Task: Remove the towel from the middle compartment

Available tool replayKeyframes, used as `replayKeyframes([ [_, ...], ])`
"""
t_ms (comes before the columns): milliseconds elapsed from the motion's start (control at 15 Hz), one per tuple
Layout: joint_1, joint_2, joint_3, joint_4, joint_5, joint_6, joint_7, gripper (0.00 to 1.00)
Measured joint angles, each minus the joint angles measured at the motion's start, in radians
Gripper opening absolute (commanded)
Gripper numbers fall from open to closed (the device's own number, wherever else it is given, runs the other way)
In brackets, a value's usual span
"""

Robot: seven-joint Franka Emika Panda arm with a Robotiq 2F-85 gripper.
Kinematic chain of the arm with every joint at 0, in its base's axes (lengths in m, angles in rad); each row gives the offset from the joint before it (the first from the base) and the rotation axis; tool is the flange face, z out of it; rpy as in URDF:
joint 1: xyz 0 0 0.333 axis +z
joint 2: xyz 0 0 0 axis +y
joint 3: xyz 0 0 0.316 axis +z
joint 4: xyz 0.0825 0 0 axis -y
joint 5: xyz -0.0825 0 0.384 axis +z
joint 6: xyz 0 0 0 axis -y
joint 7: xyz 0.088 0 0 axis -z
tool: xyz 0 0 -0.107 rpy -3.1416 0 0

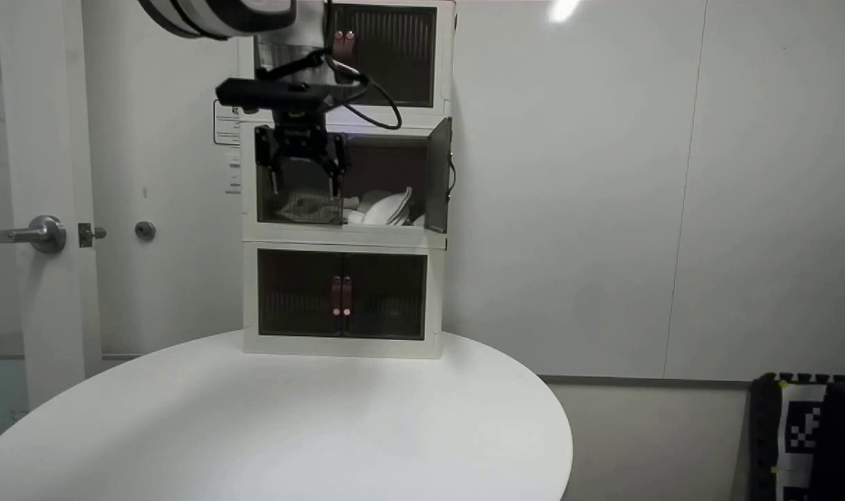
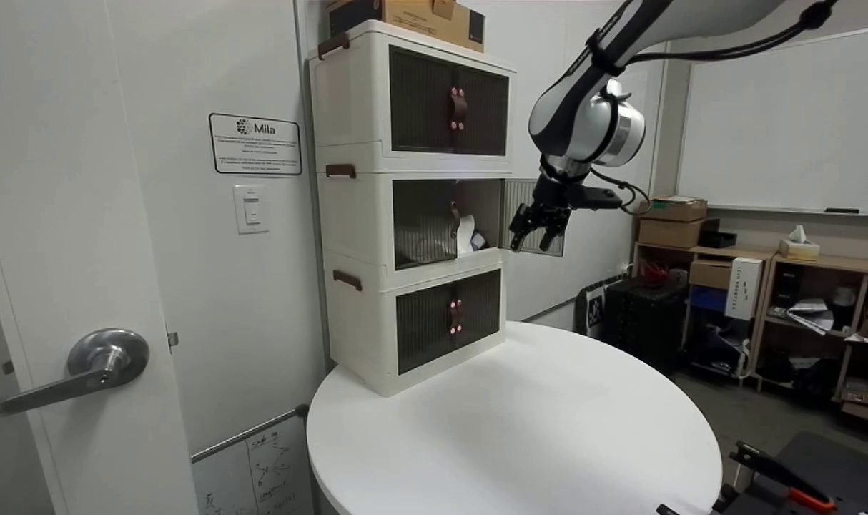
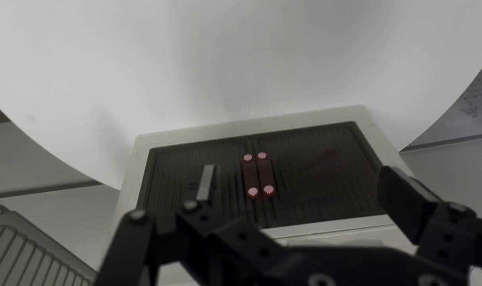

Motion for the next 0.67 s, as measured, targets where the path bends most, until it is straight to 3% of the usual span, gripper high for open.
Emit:
replayKeyframes([
  [333, -0.094, 0.197, 0.058, 0.205, 0.179, 0.166, -0.168, 1.0],
  [667, -0.217, 0.353, 0.245, 0.393, 0.535, 0.317, -0.385, 1.0],
])
